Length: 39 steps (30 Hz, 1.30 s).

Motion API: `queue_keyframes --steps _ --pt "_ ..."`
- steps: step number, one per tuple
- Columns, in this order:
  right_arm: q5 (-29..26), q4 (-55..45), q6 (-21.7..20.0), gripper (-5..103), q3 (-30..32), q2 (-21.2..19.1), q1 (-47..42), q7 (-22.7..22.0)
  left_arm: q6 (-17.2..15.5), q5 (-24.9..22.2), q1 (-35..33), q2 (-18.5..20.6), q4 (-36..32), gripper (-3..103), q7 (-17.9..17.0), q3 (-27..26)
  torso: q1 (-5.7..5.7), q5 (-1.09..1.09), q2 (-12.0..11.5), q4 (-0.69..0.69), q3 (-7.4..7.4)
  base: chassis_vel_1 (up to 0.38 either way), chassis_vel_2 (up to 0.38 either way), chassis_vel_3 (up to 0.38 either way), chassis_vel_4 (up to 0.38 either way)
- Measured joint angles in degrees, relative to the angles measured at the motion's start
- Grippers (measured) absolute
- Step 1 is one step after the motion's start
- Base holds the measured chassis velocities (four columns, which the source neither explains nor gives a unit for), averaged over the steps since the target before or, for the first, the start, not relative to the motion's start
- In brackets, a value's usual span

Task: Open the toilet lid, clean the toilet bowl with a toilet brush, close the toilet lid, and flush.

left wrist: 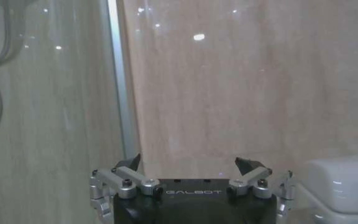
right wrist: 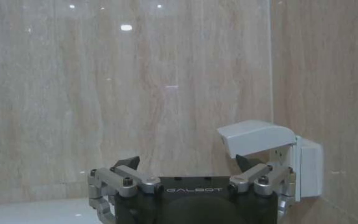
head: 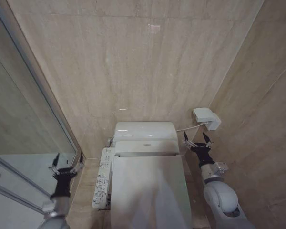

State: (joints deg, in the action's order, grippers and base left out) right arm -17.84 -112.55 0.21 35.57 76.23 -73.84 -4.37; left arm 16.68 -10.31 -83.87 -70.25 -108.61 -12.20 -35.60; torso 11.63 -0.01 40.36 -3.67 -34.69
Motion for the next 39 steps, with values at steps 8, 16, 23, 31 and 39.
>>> queue_keyframes --steps 8,16,23,31,39 --pt "0.01 0.0 0.0 100 0.0 0.0 0.0 0.0 -1.41 -5.66 9.42 8.08 10.03 99 1.4 3.11 0.0 -0.01 0.0 -0.01 0.0 0.0 0.0 0.0 0.0" --pt "0.01 0.0 0.0 100 0.01 0.0 0.0 -0.01 3.31 -6.19 20.11 12.95 22.01 81 5.3 10.41 0.0 -0.02 0.0 -0.01 -0.01 0.0 0.0 0.0 0.0" --pt "0.0 0.0 0.0 100 0.0 0.0 0.0 0.0 7.05 -6.15 32.29 14.01 33.34 54 9.38 17.52 0.01 0.01 0.0 0.0 -0.01 0.0 0.0 0.0 0.0" --pt "0.01 0.0 0.0 100 0.01 0.0 0.0 0.0 10.6 -4.25 37.06 13.05 39.83 26 11.6 23.24 0.01 0.01 0.0 0.0 0.0 0.0 0.0 0.0 0.0" --pt "0.0 0.0 0.0 100 0.0 0.0 0.0 0.0 12.71 -1.82 37.97 12.94 42.1 2 14.8 27.36 0.0 0.01 0.0 0.0 0.0 0.0 0.0 0.0 0.0"
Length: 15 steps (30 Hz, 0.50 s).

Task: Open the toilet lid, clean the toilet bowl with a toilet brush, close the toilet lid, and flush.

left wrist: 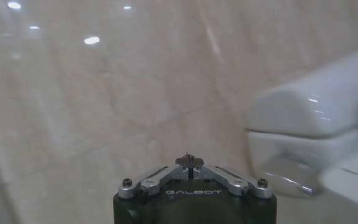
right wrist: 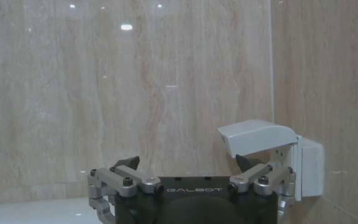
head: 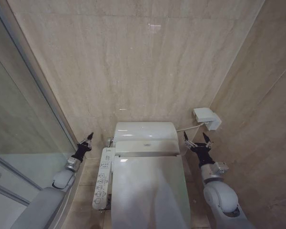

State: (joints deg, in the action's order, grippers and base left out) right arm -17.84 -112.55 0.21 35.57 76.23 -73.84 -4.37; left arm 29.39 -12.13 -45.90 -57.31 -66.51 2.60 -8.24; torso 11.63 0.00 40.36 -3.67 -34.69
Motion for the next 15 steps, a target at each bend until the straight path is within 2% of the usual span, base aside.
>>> queue_keyframes --steps 3,6,15 --pt "0.0 -0.01 0.0 100 0.0 0.0 0.0 0.0 2.04 2.09 0.06 0.26 1.29 2 3.07 1.2 0.0 0.0 0.0 0.01 0.0 0.0 0.0 0.0 0.0" --pt "0.0 0.0 0.0 100 0.0 0.0 0.0 0.0 3.0 2.93 0.05 0.37 1.86 0 4.65 1.56 0.0 0.0 0.0 0.01 0.0 0.0 0.0 0.0 0.0" --pt "0.0 0.0 0.0 100 0.0 0.0 0.0 0.0 4.7 4.87 1.14 0.26 4.04 0 6.6 3.58 0.0 0.0 0.0 -0.01 0.0 0.0 0.0 0.0 0.0"
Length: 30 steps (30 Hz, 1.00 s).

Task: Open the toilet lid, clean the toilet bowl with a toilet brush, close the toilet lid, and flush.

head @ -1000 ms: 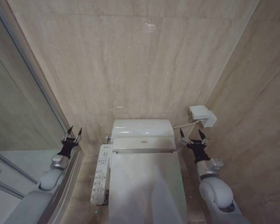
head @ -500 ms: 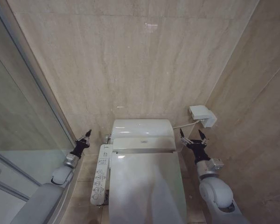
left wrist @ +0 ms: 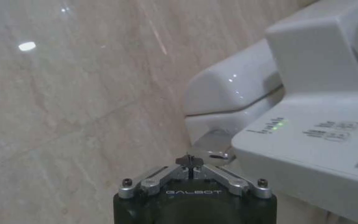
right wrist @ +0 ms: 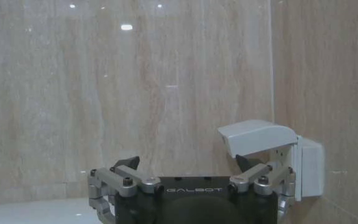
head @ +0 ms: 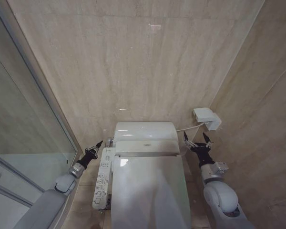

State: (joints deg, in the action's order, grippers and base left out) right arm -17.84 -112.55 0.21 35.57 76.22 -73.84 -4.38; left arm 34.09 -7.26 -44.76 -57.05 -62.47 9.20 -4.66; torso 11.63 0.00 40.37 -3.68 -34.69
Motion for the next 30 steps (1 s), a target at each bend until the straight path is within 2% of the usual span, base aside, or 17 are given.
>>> queue_keyframes --steps 11,21,30 --pt "0.0 0.0 0.0 100 0.0 0.0 0.0 0.0 1.11 1.1 3.0 0.02 2.28 0 0.92 2.41 0.0 0.0 0.0 0.0 0.0 0.0 0.0 0.0 0.0" --pt "0.0 0.0 0.0 100 0.0 0.0 0.0 0.0 1.11 2.22 1.48 -0.35 0.38 0 0.68 2.42 0.0 0.04 0.0 0.06 0.01 0.0 0.0 0.0 0.0" --pt "0.0 0.0 0.0 100 0.0 0.0 0.0 0.0 1.91 2.91 0.48 -0.53 1.33 0 1.24 2.4 -0.01 0.0 0.0 -0.01 0.01 0.0 0.0 0.0 0.0"
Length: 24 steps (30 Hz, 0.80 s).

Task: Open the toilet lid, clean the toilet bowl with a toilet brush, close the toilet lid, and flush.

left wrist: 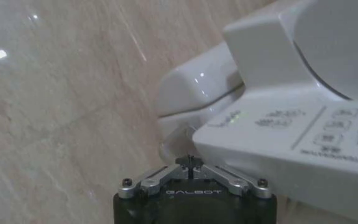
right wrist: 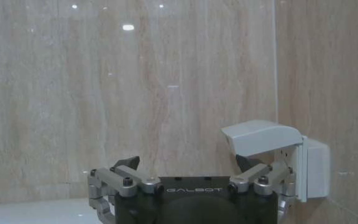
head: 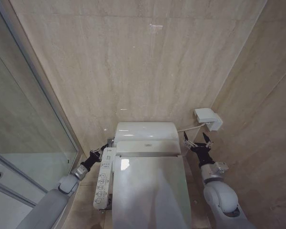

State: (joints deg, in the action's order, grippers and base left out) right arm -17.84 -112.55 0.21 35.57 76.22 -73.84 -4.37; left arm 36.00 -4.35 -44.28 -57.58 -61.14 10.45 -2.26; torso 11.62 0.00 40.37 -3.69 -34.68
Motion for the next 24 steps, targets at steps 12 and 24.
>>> queue_keyframes --steps 12,24 --pt "0.0 0.0 0.0 100 0.0 0.0 0.0 0.0 -0.01 0.06 2.96 -0.8 3.05 0 0.86 1.28 0.01 -0.01 0.0 0.04 -0.01 0.0 0.0 0.0 0.0" --pt "0.0 0.0 0.0 100 0.0 0.0 0.0 0.0 0.23 -0.01 3.35 -1.63 3.9 0 1.09 1.27 0.0 0.01 0.0 0.03 -0.01 0.0 0.0 0.0 0.0"
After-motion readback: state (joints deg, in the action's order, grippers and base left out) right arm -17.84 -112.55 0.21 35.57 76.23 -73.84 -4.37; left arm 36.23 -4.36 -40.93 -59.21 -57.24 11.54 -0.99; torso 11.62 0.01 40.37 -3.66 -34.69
